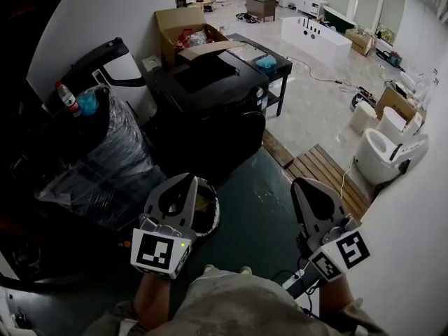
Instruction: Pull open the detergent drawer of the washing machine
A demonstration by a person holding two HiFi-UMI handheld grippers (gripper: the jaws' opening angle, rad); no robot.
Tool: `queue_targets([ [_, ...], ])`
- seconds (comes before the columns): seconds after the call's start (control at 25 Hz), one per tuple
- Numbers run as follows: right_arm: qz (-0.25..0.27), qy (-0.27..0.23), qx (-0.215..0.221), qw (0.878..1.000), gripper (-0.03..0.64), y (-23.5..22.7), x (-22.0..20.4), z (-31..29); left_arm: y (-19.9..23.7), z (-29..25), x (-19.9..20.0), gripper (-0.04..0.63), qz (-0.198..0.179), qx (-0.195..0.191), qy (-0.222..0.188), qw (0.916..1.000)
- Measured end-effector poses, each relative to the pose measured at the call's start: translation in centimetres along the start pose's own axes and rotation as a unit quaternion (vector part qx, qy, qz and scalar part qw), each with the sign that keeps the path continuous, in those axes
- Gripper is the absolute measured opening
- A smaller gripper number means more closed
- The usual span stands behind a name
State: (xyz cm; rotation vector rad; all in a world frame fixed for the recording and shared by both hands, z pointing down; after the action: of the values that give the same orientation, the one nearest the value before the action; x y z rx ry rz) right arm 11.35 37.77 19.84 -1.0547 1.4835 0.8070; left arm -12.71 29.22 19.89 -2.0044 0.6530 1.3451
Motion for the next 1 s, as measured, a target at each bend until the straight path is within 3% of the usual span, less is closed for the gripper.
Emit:
queue_targets([
  [0.04,-0.005,-0.006,0.003,1.0,0.042,-0.2,-0.1,0.2,-0.3,0.0,0.1,0.017,0.001,0.001,0.0,1.0],
  [0.12,-0.014,-0.018,0.003,1.0,0.29,-0.6,-0.2,0.5,-0.7,-0.2,0.0,0.017,0.002,0.004,0.001,1.0],
  [0.2,-0.021,-0.029,-0.009,0.999,0.329,-1.2,-0.3,0.6,-0.8,-0.4,-0.2,0.017,0.002,0.006,0.004,1.0],
  [0.48,-0.017,-0.038,-0.045,0.998,0.365,-3.2,-0.6,0.0,-0.1,-2.0,-0.8,0.017,-0.005,0.009,0.008,0.9999],
  [1.0,-0.066,0.0,-0.032,0.997,0.365,-8.3,-2.0,-9.0,5.3,-10.5,-1.8,0.017,0.007,0.0,0.016,0.9999],
])
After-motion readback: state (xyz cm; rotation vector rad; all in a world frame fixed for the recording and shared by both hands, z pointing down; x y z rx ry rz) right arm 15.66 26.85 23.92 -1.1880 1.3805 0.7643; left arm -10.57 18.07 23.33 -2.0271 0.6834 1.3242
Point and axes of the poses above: the fingertips, and each gripper's own axes: z backward along the fingers, y to its left, x out of its top, the point moved 6 cm from there along z, backward along the fingers, and after that the axes turned 14 degrees about y, right-handed, at the moved point
